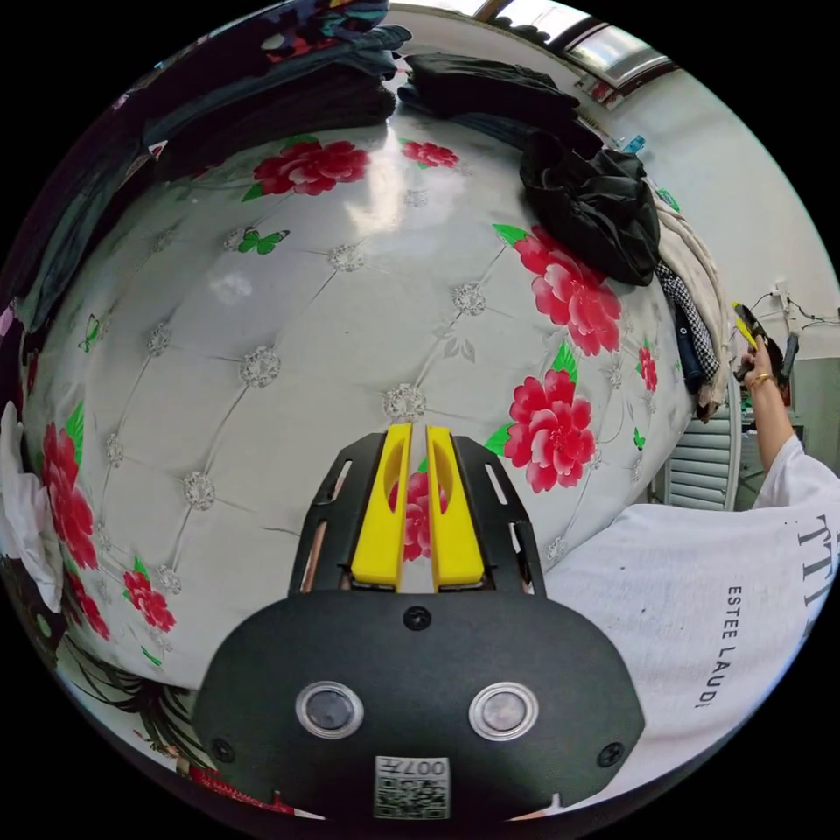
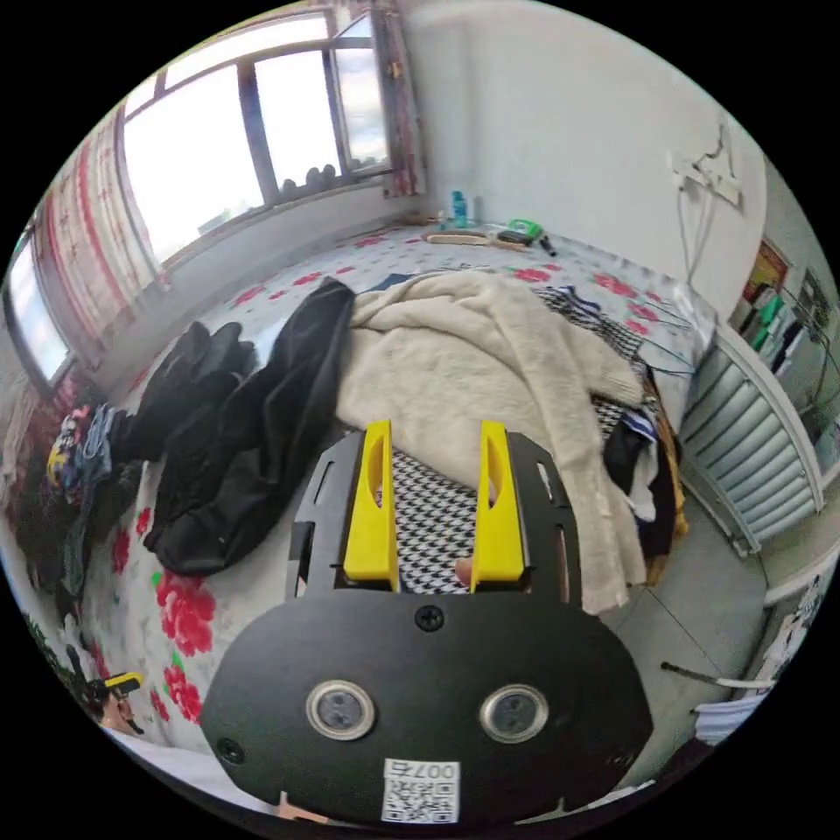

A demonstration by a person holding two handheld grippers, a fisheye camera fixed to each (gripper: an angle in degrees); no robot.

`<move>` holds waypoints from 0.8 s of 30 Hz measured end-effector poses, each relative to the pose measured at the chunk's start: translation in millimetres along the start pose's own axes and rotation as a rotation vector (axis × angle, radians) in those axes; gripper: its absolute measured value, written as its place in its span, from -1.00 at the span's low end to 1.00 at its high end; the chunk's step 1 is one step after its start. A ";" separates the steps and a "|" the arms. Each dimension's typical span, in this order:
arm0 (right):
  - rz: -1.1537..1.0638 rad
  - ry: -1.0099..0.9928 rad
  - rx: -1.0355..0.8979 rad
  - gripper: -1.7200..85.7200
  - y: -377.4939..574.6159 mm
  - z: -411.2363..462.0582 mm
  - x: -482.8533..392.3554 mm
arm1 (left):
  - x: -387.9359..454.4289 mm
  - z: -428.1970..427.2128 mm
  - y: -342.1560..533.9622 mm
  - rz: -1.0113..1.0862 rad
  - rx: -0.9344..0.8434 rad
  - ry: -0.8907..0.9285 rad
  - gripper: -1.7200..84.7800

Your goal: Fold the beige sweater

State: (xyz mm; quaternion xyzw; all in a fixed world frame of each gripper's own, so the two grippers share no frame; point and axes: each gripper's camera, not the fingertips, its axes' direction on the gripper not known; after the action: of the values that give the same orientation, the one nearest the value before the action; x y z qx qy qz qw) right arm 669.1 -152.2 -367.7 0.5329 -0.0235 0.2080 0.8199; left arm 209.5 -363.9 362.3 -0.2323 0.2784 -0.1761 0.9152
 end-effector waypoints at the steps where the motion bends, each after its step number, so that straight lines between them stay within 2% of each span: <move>1: 0.064 0.111 0.003 -0.74 -4.2 -2.5 38.8 | -3.0 -1.2 0.2 -0.004 -0.001 0.001 -0.90; 3: 0.140 0.194 -0.088 -0.74 -8.5 8.0 86.1 | -5.4 -2.2 0.1 -0.001 -0.004 0.006 -0.90; 6: 0.203 0.098 -0.392 -0.79 1.0 58.2 129.3 | -7.7 -1.2 -1.0 0.004 -0.028 0.021 -0.90; 8: 0.280 -0.019 -0.308 -0.83 14.9 52.0 137.8 | -9.3 -6.5 -0.2 -0.005 -0.028 0.055 -0.90; 10: 0.304 -0.106 -0.306 -0.85 24.7 46.5 137.7 | -8.9 -17.0 3.4 0.004 0.003 0.083 -0.89; 12: 0.190 -0.191 -0.266 -0.88 35.6 25.1 124.1 | -8.5 -29.3 10.2 0.021 0.043 0.100 -0.89; 15: 0.110 -0.587 -0.152 -0.91 66.0 -25.9 110.8 | -12.2 -47.1 27.8 0.036 0.101 0.127 -0.88; 17: 0.118 -0.958 -0.054 -0.92 93.5 -64.1 94.9 | -16.1 -59.4 44.5 0.057 0.145 0.171 -0.86; 21: -0.005 -1.321 0.072 -0.94 115.6 -122.0 37.3 | -17.4 -83.8 69.3 0.125 0.232 0.238 -0.81; 24: -0.258 -1.511 0.154 -0.95 120.0 -188.5 -32.6 | -12.6 -121.9 90.9 0.227 0.351 0.284 -0.76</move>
State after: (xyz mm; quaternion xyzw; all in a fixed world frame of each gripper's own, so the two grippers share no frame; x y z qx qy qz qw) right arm 560.9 45.6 -353.7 0.5845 -0.5000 -0.3087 0.5595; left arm 145.0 -322.7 230.3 -0.0102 0.3935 -0.1486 0.9072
